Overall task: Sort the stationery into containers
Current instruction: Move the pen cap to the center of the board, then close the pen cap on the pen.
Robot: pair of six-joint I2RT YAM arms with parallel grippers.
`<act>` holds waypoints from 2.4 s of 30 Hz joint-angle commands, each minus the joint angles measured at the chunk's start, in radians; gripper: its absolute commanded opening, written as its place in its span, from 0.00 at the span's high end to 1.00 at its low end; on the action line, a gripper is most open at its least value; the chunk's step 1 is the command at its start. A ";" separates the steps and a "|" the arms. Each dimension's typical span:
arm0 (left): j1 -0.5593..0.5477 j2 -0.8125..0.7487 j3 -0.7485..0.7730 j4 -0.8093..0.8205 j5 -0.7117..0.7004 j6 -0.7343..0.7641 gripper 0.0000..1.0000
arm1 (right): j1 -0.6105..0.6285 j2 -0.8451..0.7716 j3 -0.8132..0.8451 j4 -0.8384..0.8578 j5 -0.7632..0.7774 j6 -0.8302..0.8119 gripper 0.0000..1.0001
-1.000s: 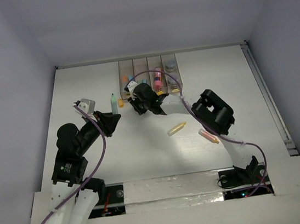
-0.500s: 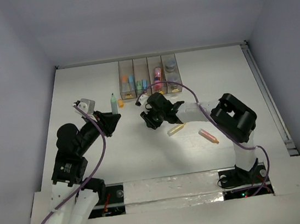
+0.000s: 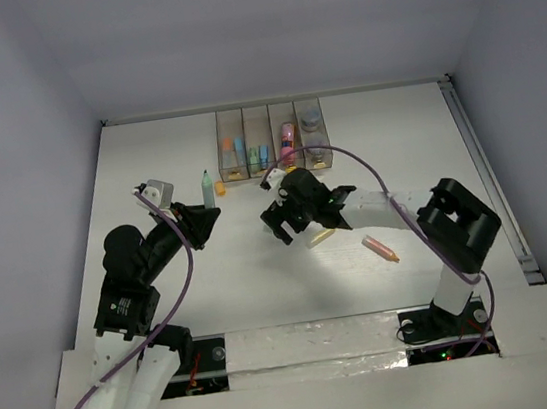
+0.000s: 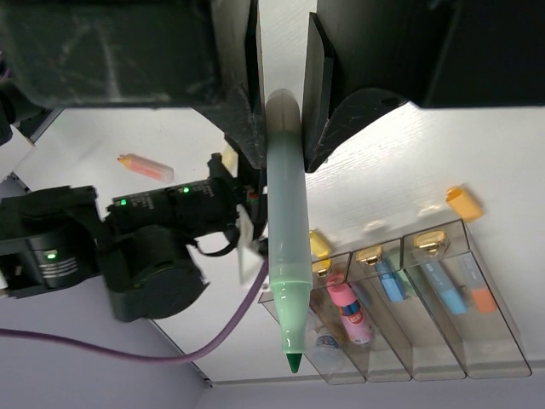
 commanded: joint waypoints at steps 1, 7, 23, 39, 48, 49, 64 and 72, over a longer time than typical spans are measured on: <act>0.002 -0.002 0.023 0.048 0.006 0.007 1.00 | 0.028 -0.123 -0.027 0.023 -0.025 0.078 0.06; 0.002 -0.004 0.024 0.051 0.006 0.004 1.00 | 0.083 -0.115 -0.098 0.104 -0.252 0.277 0.21; 0.002 -0.008 0.021 0.045 0.000 0.007 1.00 | 0.092 0.064 -0.072 0.186 -0.039 0.449 0.20; 0.002 -0.008 0.023 0.043 -0.002 0.005 1.00 | 0.092 0.092 -0.034 0.112 0.104 0.460 0.17; 0.002 -0.007 0.023 0.042 -0.003 0.007 1.00 | 0.092 0.132 0.019 0.100 0.135 0.440 0.15; 0.002 -0.007 0.021 0.042 -0.003 0.007 1.00 | 0.092 0.136 0.026 0.070 0.144 0.436 0.15; 0.002 -0.008 0.021 0.040 -0.008 0.007 1.00 | 0.092 0.210 0.134 -0.070 0.242 0.408 0.28; 0.002 -0.010 0.023 0.040 -0.008 0.007 1.00 | 0.092 0.253 0.175 -0.130 0.297 0.368 0.35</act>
